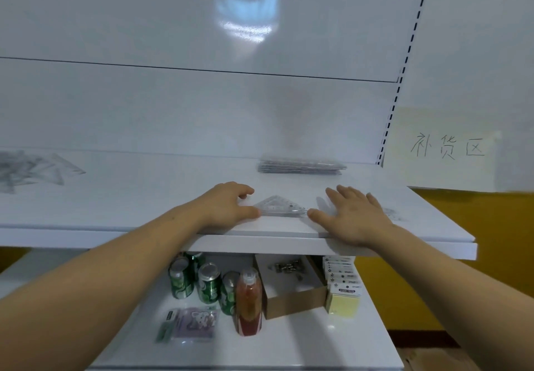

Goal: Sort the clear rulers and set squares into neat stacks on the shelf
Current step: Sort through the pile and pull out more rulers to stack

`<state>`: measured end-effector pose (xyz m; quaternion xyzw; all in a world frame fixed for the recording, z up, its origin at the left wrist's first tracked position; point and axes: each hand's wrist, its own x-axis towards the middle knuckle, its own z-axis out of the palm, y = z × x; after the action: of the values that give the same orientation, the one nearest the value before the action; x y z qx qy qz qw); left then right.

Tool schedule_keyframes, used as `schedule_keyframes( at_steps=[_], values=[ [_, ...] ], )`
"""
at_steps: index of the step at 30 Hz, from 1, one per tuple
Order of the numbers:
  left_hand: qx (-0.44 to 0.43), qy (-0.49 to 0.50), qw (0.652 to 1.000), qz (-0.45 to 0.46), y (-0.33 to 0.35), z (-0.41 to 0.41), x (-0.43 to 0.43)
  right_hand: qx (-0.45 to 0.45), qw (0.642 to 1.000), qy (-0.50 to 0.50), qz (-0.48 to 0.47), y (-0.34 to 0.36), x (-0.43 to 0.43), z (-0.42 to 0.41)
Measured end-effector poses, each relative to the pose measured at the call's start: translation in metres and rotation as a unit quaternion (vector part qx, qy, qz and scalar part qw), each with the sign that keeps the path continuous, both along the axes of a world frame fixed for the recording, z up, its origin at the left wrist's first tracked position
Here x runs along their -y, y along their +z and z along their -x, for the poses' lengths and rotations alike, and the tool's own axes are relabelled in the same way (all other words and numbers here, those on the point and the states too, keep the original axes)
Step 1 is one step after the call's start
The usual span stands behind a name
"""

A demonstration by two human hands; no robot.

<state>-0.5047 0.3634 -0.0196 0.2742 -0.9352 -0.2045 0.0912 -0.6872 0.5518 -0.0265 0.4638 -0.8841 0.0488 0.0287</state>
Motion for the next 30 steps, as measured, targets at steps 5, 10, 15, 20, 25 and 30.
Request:
schedule_keyframes(
  at_steps=[5, 10, 15, 20, 25, 30],
  values=[
    [0.038, 0.04, 0.998, 0.02, 0.002, -0.059, 0.039, 0.004, 0.998, 0.055, -0.006, 0.025, 0.055, -0.031],
    [0.05, 0.113, 0.992, 0.036, 0.001, -0.153, 0.096, 0.012, 0.992, 0.128, -0.012, 0.033, 0.147, -0.104],
    [0.061, 0.192, 0.978, 0.053, 0.001, -0.265, 0.164, 0.029, 0.98, 0.195, -0.02, 0.032, 0.25, -0.202],
    [0.062, 0.253, 0.962, 0.077, 0.004, -0.359, 0.231, 0.041, 0.971, 0.231, -0.036, 0.026, 0.332, -0.291],
    [0.058, 0.293, 0.951, 0.078, 0.005, -0.421, 0.287, 0.053, 0.965, 0.254, -0.03, 0.023, 0.399, -0.349],
    [0.01, 0.317, 0.945, 0.077, 0.001, -0.446, 0.329, 0.046, 0.955, 0.291, -0.025, 0.026, 0.463, -0.382]
  ],
)
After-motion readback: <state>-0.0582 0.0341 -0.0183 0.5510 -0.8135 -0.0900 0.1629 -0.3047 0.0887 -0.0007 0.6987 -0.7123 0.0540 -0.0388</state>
